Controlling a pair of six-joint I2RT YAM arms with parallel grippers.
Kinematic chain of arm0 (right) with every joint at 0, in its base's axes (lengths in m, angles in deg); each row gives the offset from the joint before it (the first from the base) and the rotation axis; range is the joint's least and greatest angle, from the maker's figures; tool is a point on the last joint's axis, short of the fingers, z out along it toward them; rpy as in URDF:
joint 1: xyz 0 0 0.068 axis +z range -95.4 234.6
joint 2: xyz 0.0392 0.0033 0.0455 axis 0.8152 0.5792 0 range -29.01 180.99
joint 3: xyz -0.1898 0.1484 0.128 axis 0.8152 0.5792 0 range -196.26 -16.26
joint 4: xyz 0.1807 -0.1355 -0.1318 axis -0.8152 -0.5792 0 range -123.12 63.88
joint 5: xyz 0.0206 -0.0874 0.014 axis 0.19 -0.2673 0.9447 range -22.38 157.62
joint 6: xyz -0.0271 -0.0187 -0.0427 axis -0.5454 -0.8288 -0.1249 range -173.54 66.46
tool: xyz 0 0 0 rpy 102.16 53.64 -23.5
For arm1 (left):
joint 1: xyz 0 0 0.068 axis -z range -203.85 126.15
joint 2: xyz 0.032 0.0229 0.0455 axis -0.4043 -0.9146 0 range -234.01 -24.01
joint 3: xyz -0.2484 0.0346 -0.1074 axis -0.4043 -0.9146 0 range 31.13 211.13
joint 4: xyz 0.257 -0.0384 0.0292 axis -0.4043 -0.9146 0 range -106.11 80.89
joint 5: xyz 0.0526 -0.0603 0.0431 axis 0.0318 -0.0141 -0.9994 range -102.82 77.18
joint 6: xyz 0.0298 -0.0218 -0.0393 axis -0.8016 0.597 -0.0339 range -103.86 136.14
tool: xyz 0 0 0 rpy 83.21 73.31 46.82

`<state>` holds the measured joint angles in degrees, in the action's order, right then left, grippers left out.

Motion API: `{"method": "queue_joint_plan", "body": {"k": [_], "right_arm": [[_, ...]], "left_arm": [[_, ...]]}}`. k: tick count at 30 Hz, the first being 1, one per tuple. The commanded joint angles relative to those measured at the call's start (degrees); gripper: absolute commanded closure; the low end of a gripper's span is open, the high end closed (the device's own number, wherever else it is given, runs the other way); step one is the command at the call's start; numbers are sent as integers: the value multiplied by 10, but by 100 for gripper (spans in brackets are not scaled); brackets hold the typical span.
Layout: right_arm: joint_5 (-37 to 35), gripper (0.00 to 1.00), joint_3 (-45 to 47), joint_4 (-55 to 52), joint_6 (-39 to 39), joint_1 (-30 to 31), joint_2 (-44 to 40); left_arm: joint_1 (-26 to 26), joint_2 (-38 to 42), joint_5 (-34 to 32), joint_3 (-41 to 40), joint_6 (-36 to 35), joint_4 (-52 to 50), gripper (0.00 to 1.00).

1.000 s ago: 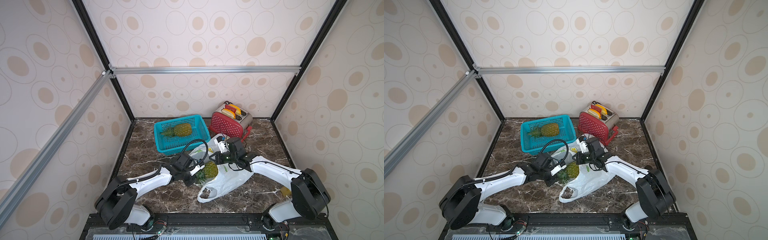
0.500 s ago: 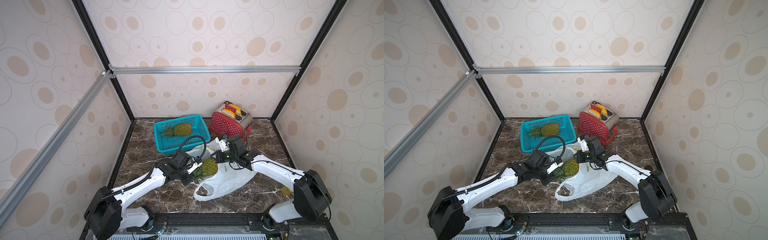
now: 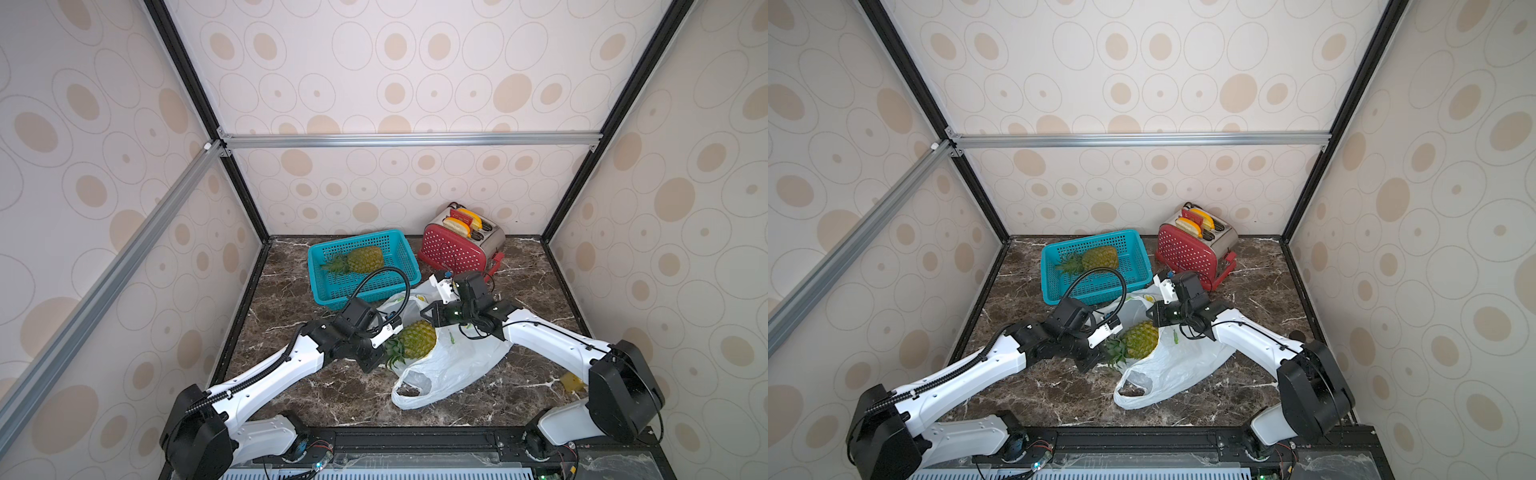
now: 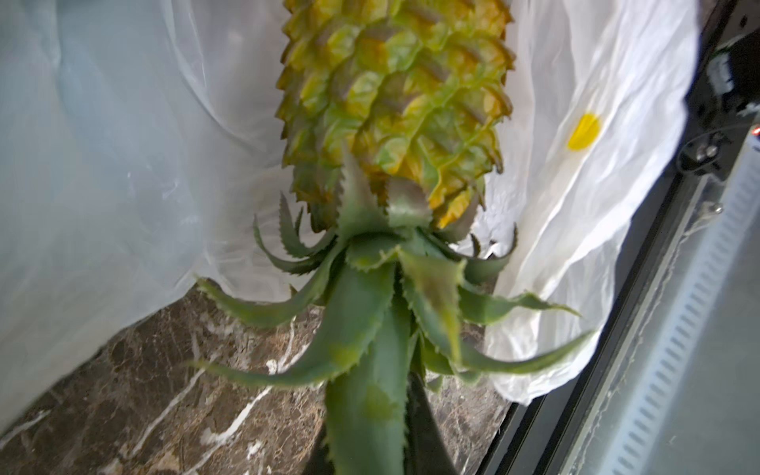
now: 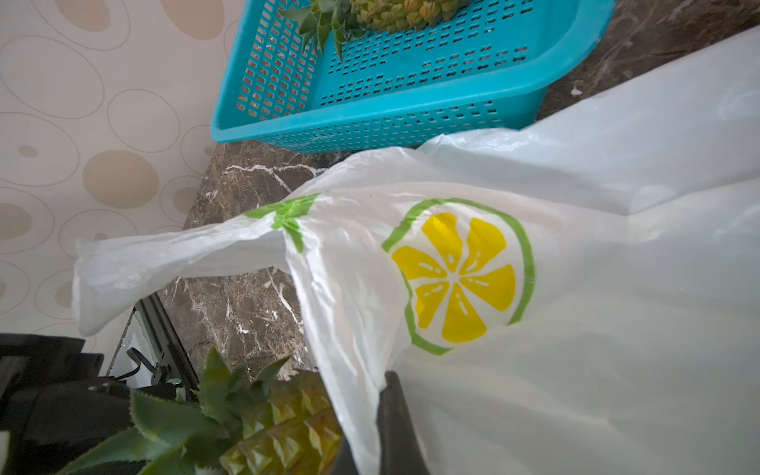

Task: Place the pineapple into a plastic bag & tie a knot
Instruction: Adjust the pineapple in the plastic bag.

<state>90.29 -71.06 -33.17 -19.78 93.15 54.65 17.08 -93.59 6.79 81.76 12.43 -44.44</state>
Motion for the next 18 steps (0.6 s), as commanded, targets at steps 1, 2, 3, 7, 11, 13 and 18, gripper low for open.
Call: {"method": "queue_joint_plan", "body": {"k": [1,2,3,7,11,13,18], "right_arm": [[20,100,-9,22,12,-1,-4],[20,100,-11,26,16,-1,-8],[19,100,-12,25,20,-1,-11],[16,100,-21,27,31,-1,-24],[7,100,-28,25,38,0,-33],[3,100,-31,25,40,-1,-37],[-7,100,-38,37,44,-1,-26]], "left_arm": [[3,-28,41,41,49,99,100],[3,-37,43,42,56,113,100],[5,-43,43,42,63,127,100],[10,-69,58,47,87,183,100],[13,-112,39,61,93,176,100],[14,-129,51,67,90,169,100],[36,-143,109,70,70,185,100]]}}
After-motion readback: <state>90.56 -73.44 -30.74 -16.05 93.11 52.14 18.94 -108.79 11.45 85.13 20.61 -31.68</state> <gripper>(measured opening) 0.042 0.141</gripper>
